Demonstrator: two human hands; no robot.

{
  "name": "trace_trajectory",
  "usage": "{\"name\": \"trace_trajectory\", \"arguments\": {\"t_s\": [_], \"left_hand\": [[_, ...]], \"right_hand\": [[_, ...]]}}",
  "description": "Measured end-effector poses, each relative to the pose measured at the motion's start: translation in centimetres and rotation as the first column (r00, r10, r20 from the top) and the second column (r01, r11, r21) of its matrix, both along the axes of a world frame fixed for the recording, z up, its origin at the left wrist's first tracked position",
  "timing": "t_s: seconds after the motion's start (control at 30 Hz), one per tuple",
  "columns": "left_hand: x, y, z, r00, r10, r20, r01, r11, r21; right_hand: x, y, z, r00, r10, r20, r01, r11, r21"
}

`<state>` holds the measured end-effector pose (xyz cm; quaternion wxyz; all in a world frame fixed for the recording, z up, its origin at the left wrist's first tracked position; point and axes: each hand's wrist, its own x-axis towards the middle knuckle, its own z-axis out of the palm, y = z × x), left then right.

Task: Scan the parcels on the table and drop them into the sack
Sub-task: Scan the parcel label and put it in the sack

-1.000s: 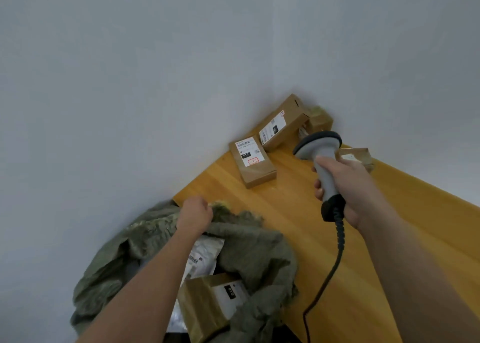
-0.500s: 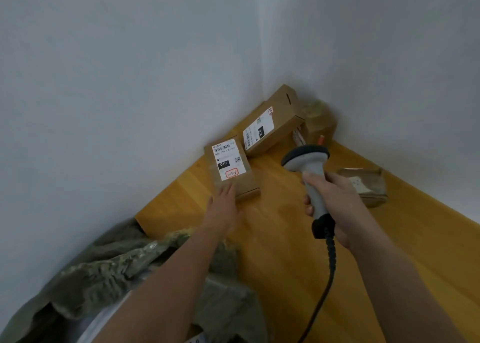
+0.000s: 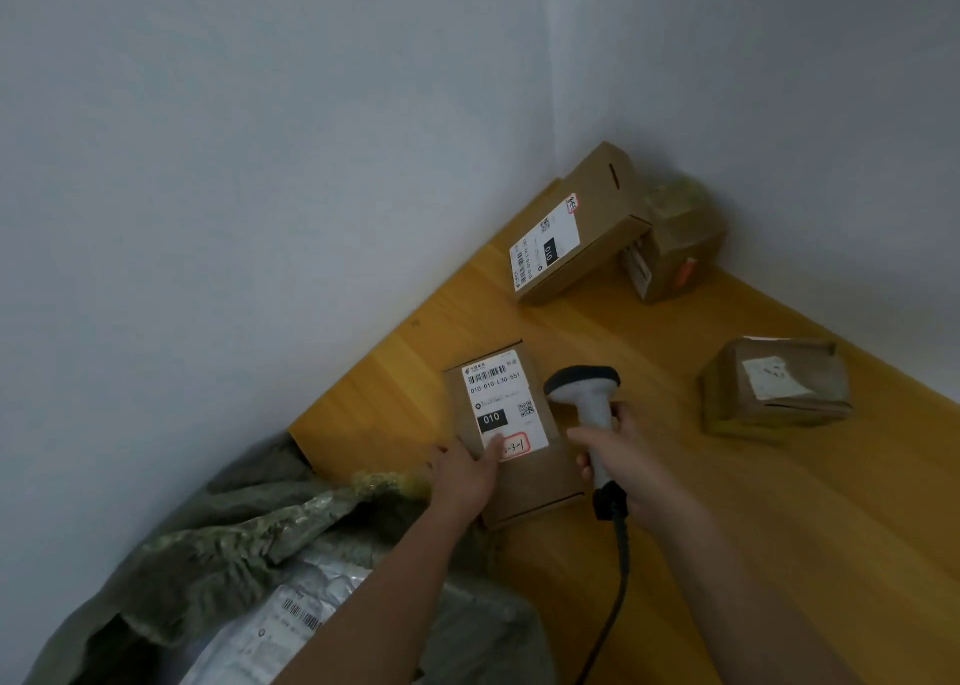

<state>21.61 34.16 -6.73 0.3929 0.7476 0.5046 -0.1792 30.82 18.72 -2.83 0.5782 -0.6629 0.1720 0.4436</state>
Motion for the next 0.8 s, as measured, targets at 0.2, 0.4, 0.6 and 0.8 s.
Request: {"name": "trace_trajectory", "arguments": {"t_s": [0.2,0.4,0.6,0.8], "left_hand": [[0.7,-0.2,3.4,0.957,0.256,0.138,-0.166,0.870,-0.465],[-0.6,1.4,8.3,0.935,0.286,0.210,-0.082,0.750,-0.657],[-5.0,2.9,12.0,0.919,0.261,0.294,0.006,0.738,-0.674],[-10.6,3.8,14.7,0.838,0.363,0.406,0.030,0.714,-0.700]], "right_hand": [[-1.4,-0.9,1.9,0.996,-0.078,0.050,0.077,0.997,0.006],[-3.4,-0.5,6.6,0.972,-0.114,0.203,0.110,0.993,0.034],[-7.5,0.1,11.5,0.932,-0.127,0.340,0.109,0.992,0.071],[-13.0,0.0,15.6,0.889,-0.183,0.420,0.143,0.982,0.123]]}}
